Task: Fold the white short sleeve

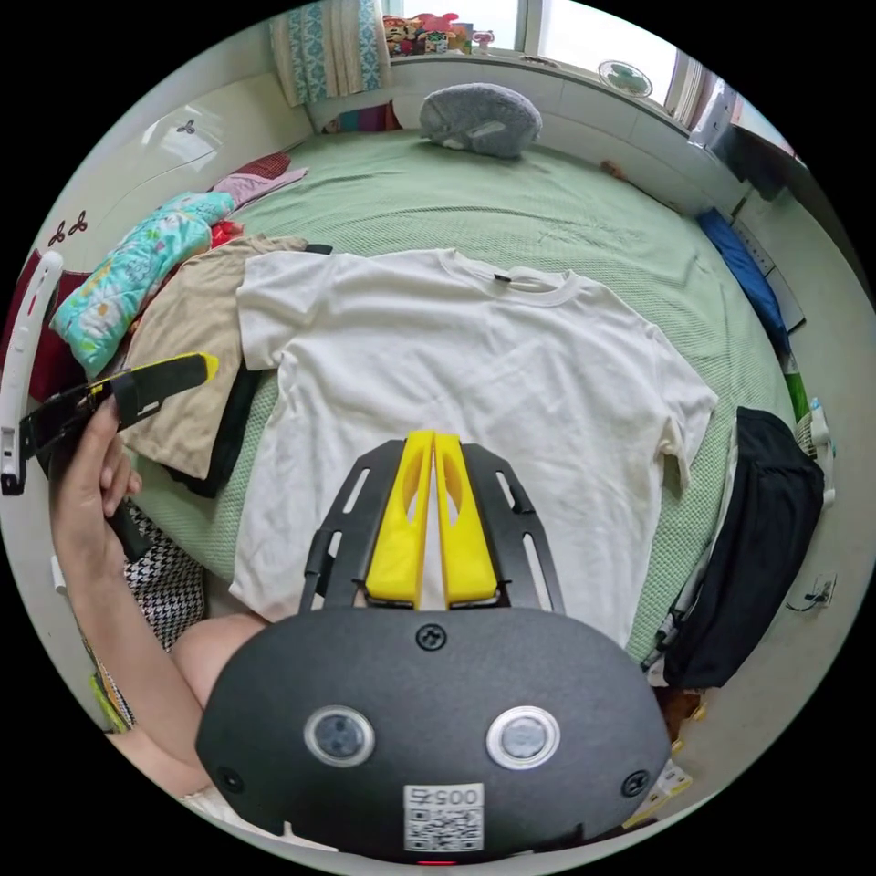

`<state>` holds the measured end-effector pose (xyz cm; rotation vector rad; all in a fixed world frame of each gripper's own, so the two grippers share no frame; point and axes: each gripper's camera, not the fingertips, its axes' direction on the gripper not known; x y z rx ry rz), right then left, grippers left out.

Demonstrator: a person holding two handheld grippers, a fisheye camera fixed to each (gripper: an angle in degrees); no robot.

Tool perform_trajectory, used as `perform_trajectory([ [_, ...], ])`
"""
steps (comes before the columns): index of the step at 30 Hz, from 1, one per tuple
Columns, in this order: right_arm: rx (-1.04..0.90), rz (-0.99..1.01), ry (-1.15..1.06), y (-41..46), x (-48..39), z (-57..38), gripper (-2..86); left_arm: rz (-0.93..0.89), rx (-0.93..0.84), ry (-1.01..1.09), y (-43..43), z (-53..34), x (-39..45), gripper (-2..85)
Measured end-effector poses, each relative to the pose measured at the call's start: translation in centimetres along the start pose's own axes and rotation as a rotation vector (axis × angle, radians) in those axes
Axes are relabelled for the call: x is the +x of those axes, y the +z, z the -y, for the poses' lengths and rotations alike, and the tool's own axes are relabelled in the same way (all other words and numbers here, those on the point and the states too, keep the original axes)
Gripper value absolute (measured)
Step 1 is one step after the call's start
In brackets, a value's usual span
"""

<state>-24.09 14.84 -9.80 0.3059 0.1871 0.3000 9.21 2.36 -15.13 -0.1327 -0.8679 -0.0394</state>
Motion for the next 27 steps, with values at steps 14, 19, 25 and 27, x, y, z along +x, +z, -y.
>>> perform_trajectory([
  [14, -0.001, 0.191, -0.027, 0.9, 0.0, 0.1, -1.0, 0.072, 0.065, -0.024, -2.4, -1.6, -4.5, -0.6],
  [19, 0.008, 0.124, -0.053, 0.9, -1.0, 0.1, -1.0, 0.074, 0.055, -0.038, -2.4, -2.0, -7.2, -0.6],
  [25, -0.018, 0.186, -0.089, 1.8, -2.1, 0.4, -1.0, 0.013, 0.042, -0.014, -2.0, -1.8, -9.8, -0.4],
  [27, -0.048, 0.107, -0.081, 2.3, -2.7, 0.5, -1.0, 0.007, 0.043, -0.012, -2.0, -1.9, -10.7, -0.3],
])
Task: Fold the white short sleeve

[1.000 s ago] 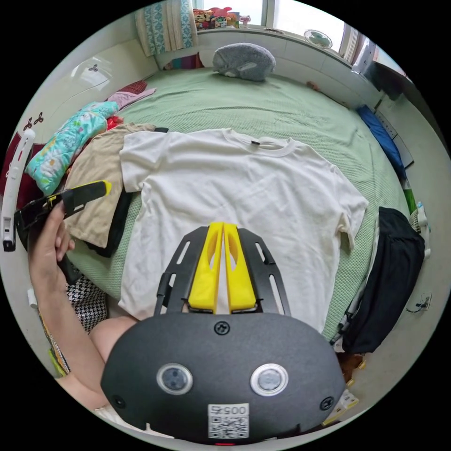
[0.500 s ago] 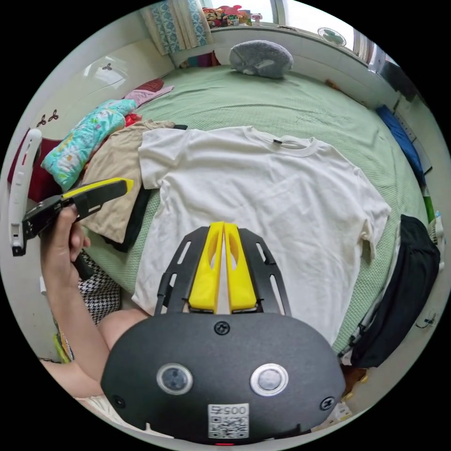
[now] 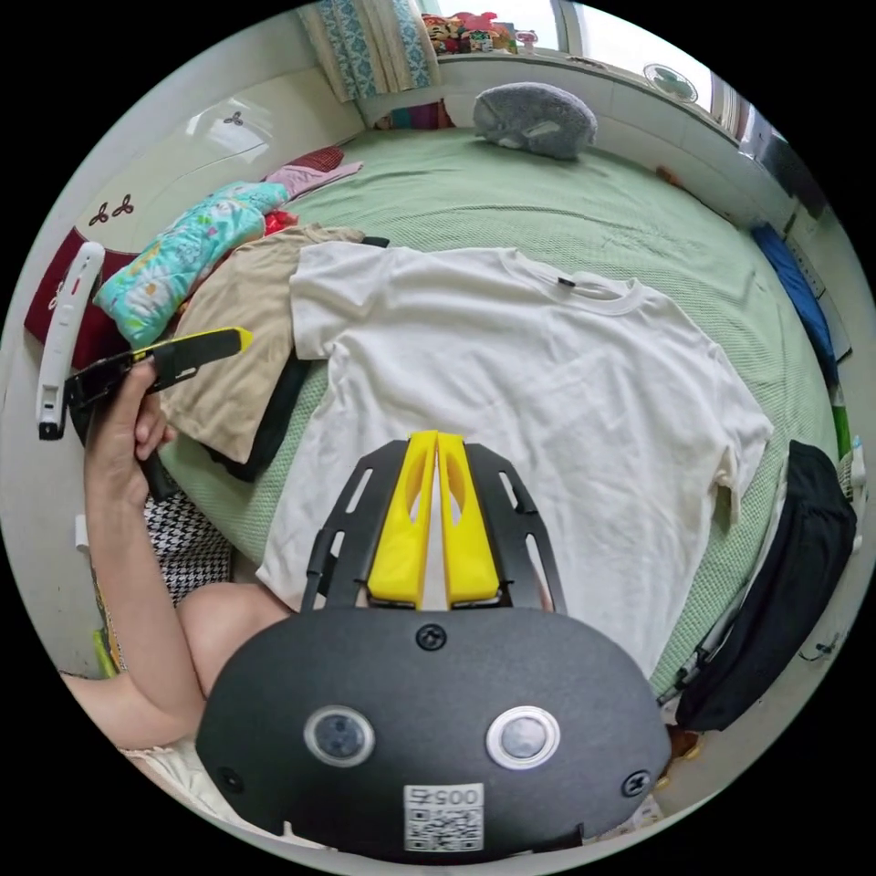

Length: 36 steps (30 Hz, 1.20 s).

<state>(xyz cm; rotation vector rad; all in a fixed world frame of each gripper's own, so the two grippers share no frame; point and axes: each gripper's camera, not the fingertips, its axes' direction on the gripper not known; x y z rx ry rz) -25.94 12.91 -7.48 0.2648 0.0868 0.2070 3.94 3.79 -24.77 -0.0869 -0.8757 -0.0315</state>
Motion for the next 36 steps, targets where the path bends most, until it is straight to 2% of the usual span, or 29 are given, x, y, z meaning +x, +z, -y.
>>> perform_trajectory([
  [4, -0.021, -0.066, -0.011, 0.7, -0.7, 0.1, -1.2, -0.032, 0.006, -0.013, 0.1, 0.0, -1.4, -0.2],
  [10, -0.088, 0.027, -0.095, 3.4, -2.3, 0.4, -1.3, -0.043, 0.033, -0.016, -0.8, -0.8, -3.2, -0.2],
  [16, -0.179, -0.074, -0.133, 6.8, -4.4, 0.7, -1.3, -0.052, -0.007, -0.043, 0.4, -0.6, -5.6, -0.2],
  [20, -0.186, -0.117, -0.141, 7.6, -5.4, 0.6, -1.4, -0.042, 0.052, -0.042, -0.8, -1.6, -6.7, -0.1],
  [26, -0.113, -0.177, -0.244, 7.8, -6.9, -1.1, -1.4, -0.111, 0.002, -0.064, 0.8, -1.1, -9.6, -0.1],
  [29, -0.061, -0.216, -0.298, 7.5, -7.6, -2.2, -1.4, -0.094, 0.036, -0.055, 0.8, -1.3, -11.0, -0.1],
  [32, 0.108, -0.229, -0.297, 5.1, -8.5, -2.5, -1.3, -0.083, 0.099, -0.083, 0.3, -1.8, -12.8, -0.1],
  [36, 0.327, -0.199, -0.336, 0.4, -11.4, 0.3, -0.9, -0.166, 0.129, -0.120, 1.1, -2.1, -14.5, -0.2],
])
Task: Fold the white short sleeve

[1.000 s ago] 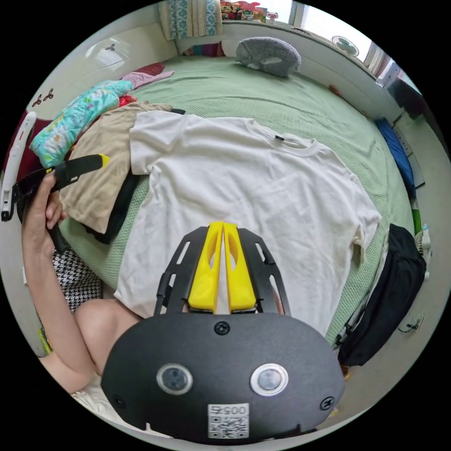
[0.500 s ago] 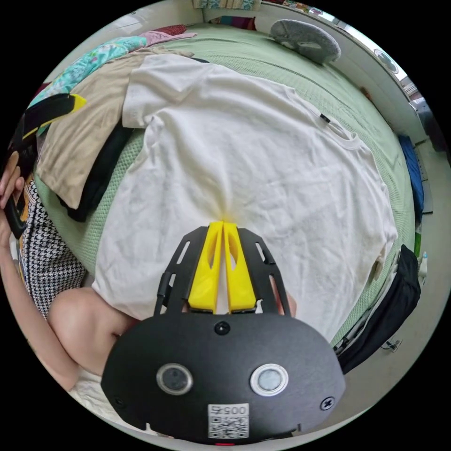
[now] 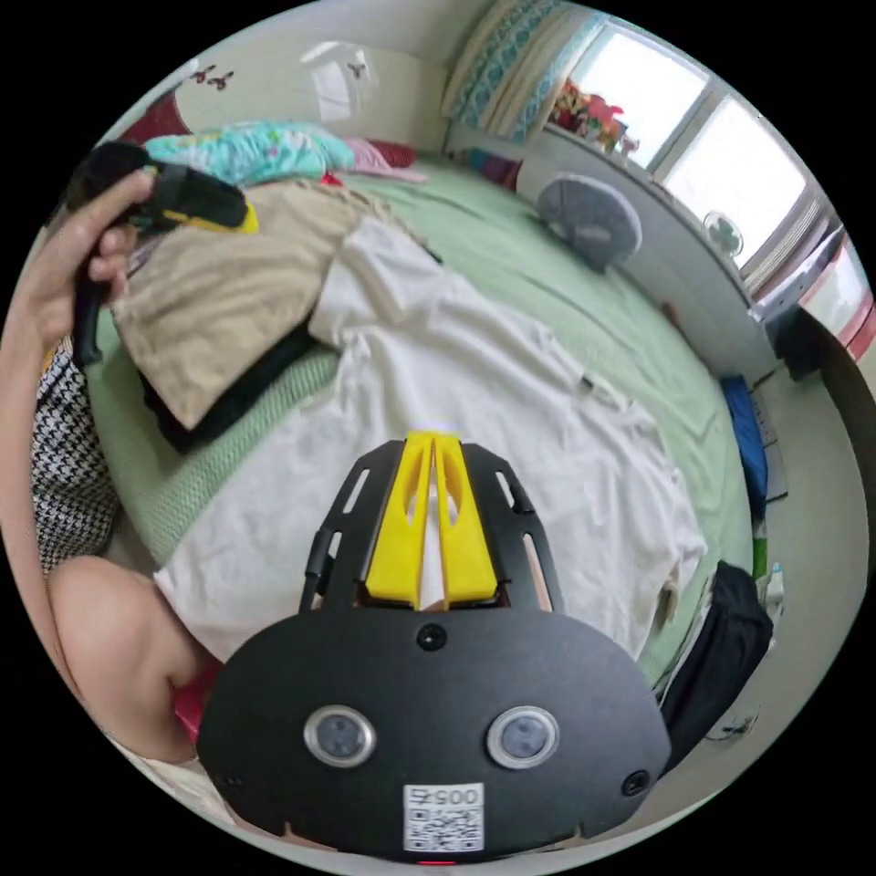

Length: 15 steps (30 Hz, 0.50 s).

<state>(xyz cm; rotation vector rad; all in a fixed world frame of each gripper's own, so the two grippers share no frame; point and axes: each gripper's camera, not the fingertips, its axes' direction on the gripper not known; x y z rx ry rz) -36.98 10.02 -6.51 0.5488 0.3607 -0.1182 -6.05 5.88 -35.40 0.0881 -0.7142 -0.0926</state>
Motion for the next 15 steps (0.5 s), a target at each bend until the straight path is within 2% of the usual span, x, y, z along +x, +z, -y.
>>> perform_trajectory([
  [3, 0.090, 0.099, -0.020, -0.6, -0.7, 4.4, 1.7, 0.053, -0.022, 0.015, 0.6, 0.0, -0.2, -0.2],
  [7, -0.010, 0.177, -0.028, 2.5, -1.8, 8.8, 9.6, 0.090, -0.042, 0.025, 1.4, 0.1, -0.7, -0.2],
  [15, -0.123, 0.128, -0.014, 8.0, -3.5, 10.4, 5.7, 0.070, -0.043, 0.005, 2.5, -0.1, -3.1, -0.2],
])
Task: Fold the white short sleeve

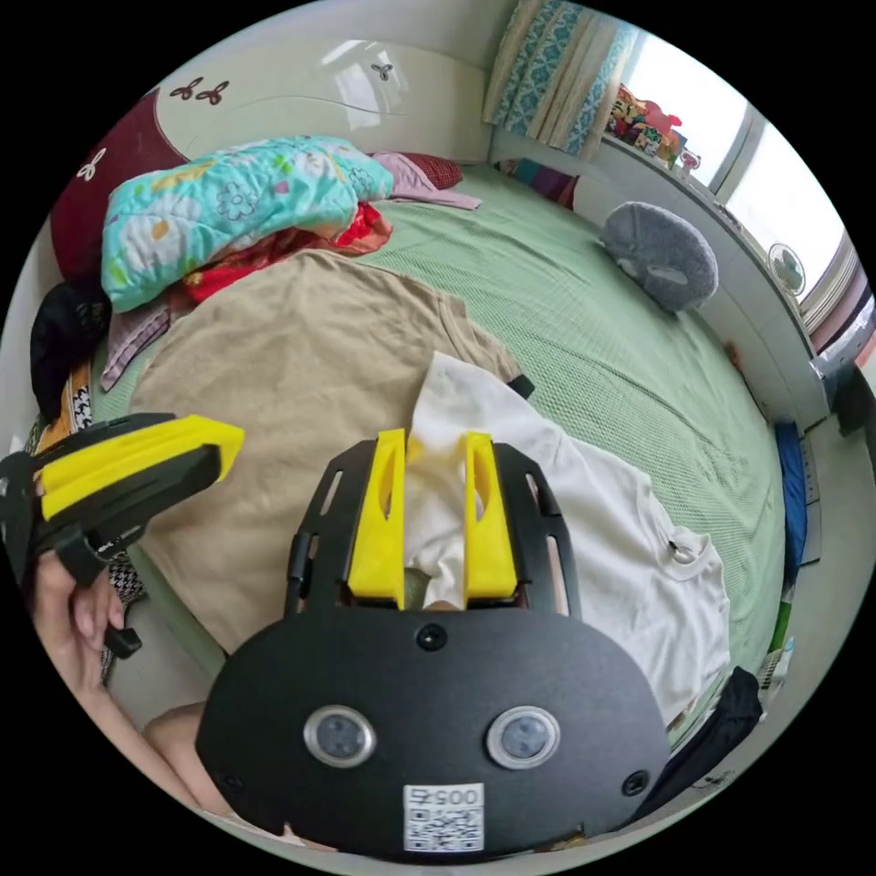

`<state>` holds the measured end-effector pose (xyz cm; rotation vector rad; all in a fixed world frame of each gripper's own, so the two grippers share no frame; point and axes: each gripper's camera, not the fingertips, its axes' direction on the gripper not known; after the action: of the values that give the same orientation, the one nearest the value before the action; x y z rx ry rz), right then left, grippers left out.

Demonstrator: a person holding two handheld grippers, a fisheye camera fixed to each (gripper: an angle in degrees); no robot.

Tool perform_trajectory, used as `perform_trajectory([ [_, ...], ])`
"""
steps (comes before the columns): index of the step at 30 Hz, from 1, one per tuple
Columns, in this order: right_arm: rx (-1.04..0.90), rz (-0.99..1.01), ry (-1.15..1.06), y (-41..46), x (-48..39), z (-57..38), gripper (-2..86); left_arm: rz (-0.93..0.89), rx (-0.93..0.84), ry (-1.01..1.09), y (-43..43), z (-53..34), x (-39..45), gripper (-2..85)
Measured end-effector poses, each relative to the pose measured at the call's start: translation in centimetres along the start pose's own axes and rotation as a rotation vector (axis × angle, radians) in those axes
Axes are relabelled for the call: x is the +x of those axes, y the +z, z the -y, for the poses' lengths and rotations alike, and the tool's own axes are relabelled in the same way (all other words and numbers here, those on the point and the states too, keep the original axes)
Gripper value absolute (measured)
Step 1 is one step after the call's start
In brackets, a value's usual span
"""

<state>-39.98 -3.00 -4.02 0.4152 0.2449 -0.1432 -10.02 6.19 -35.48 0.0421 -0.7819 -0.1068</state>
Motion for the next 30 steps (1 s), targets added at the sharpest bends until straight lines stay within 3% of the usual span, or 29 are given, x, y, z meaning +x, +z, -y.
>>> perform_trajectory([
  [8, 0.119, 0.025, 0.110, -3.1, 3.8, -2.3, -1.1, -0.003, -0.017, 0.045, 2.1, 0.5, 1.4, -0.2],
  [14, 0.231, 0.228, 0.412, -5.3, 12.7, -7.7, -0.9, -0.022, -0.023, 0.069, 3.7, 0.4, 3.0, -0.2],
  [18, 0.112, 0.290, 0.579, -2.3, 17.5, -12.3, 2.2, -0.046, -0.035, 0.095, 5.0, 0.5, 4.6, -0.2],
  [25, 0.067, 0.230, 0.583, -1.5, 19.5, -16.6, 6.1, -0.086, -0.064, 0.180, 8.0, 0.9, 8.8, -0.2],
  [30, 0.151, 0.207, 0.477, -3.8, 19.2, -16.4, 7.9, -0.104, -0.114, 0.256, 11.4, 1.3, 12.7, 0.0],
])
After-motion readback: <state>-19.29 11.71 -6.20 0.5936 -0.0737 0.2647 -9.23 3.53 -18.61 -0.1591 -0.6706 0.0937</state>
